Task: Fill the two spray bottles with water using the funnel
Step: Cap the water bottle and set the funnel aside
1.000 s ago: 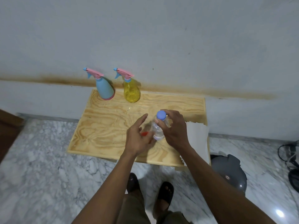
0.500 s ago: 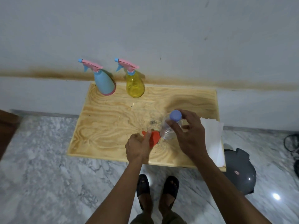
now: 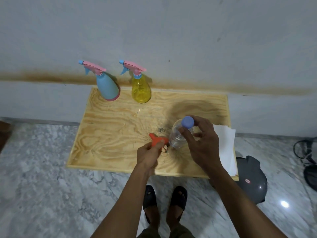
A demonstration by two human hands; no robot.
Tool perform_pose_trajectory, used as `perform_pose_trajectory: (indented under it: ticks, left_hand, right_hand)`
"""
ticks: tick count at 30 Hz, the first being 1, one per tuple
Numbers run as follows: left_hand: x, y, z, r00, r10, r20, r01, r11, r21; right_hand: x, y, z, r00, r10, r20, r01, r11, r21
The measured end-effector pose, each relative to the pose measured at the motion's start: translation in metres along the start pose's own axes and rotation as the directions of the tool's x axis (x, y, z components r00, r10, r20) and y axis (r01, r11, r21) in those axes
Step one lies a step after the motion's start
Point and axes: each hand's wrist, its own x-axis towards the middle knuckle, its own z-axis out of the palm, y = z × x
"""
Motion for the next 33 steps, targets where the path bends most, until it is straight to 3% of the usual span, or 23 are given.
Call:
perform_pose_trajectory:
  ticks: [11,16,23,33]
  left_hand:
    - [-0.011,0.009,-0.018,0.929,0.369,-0.031,-0.37,0.929,-0.026]
    - [-0.02,0.028,-0.028,0.884,0.465,-0.037,-0.466,0.885,-0.007]
    - [-0.026,0.052,-0.036,0.807,0.566,-0.168,-0.57,0.821,0.028]
    - [-0.025,0.075,-0.018,0.706,0.7,-0.105,-0.68,0.712,0.172]
  right_hand:
    - [-0.009,0.007,0.015,0.995,0.029,-0.098,-0.031,0.999,-0.017]
    - [-0.013,0.006,0.02,0.987,0.076,-0.141,-0.077,0.997,0.004]
    - [-0.018,-0.005,0.025,0.97,0.137,-0.202,-0.131,0.99,0.043]
    - [-0.006,-0.016,0.021,0.927,0.221,-0.302,-0.188,0.973,0.136]
